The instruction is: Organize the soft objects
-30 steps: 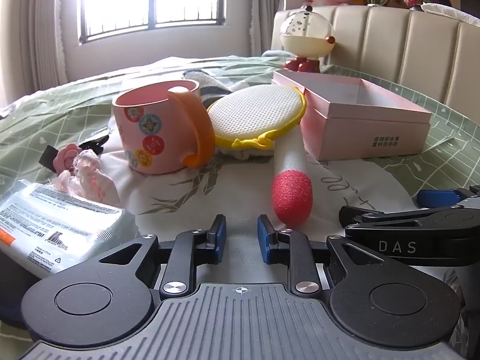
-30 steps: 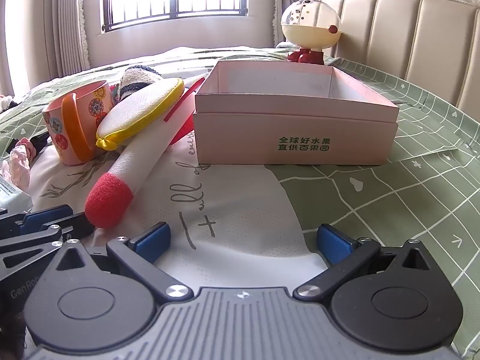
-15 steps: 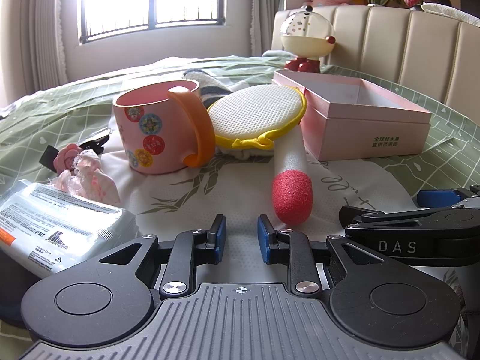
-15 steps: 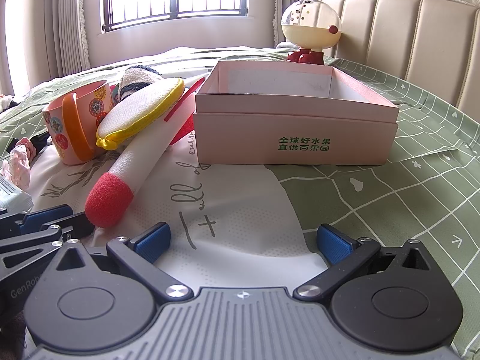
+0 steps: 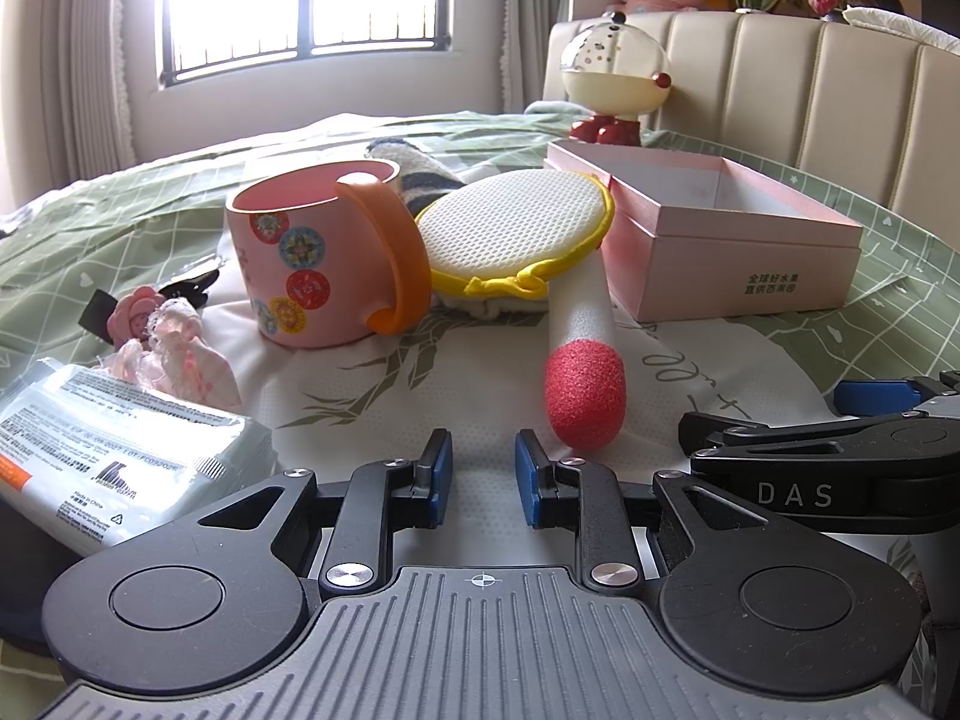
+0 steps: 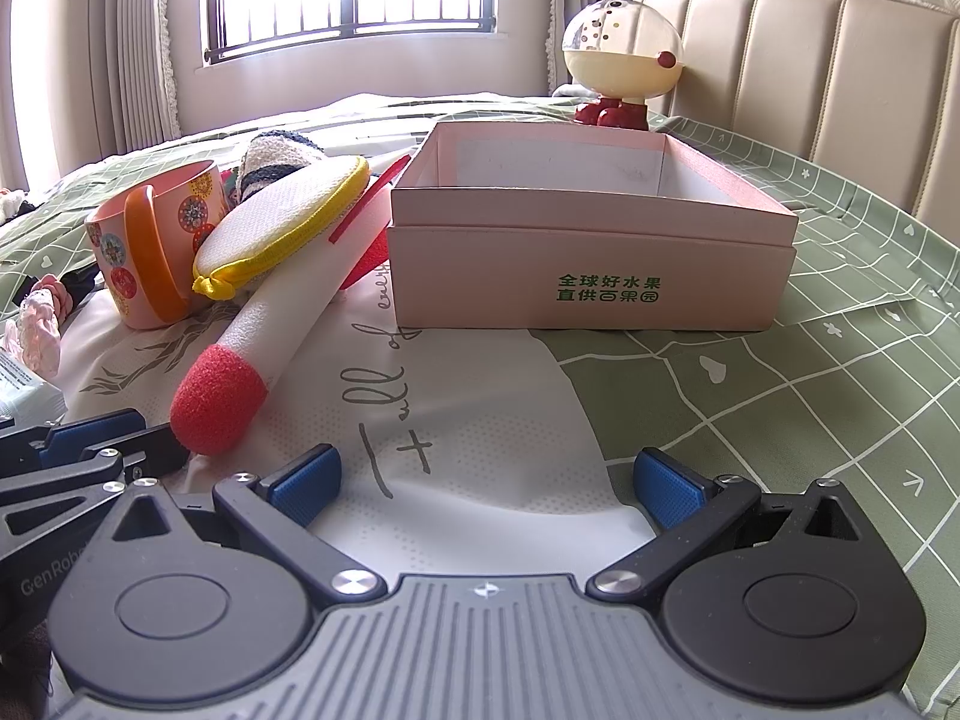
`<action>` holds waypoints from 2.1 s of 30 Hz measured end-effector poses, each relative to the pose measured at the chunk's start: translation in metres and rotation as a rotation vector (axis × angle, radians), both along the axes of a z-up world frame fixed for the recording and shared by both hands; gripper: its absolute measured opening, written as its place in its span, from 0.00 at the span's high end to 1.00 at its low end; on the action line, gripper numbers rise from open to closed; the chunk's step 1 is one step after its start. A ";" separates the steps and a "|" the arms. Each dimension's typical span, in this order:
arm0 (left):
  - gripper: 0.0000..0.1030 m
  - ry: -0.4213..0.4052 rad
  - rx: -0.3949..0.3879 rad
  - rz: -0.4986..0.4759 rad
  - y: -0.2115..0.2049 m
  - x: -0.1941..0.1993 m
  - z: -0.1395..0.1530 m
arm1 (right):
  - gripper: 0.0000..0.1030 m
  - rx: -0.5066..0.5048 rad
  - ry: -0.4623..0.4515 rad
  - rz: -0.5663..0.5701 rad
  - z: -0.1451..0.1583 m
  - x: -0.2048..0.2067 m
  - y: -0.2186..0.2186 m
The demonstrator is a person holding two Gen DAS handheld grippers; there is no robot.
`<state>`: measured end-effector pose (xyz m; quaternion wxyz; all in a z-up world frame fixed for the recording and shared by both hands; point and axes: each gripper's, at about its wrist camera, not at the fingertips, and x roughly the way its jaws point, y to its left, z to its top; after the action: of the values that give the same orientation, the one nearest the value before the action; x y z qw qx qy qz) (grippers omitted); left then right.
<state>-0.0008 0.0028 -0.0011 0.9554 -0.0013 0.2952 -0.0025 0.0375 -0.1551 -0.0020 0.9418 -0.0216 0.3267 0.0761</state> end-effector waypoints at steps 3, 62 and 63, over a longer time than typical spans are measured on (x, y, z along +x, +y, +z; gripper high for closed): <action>0.75 0.000 0.000 0.000 0.001 0.000 0.000 | 0.00 0.000 0.000 0.000 0.000 0.000 0.000; 0.75 -0.012 -0.147 0.057 0.046 0.002 0.040 | 0.00 -0.020 0.242 0.196 0.018 0.023 -0.019; 0.75 -0.012 -0.163 0.064 0.053 0.001 0.047 | 0.00 -0.024 0.257 0.209 0.020 0.026 -0.019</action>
<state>0.0006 0.0563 0.0461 0.9536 -0.0885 0.2879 0.0039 0.0634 -0.1741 0.0179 0.8789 -0.0570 0.4413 0.1719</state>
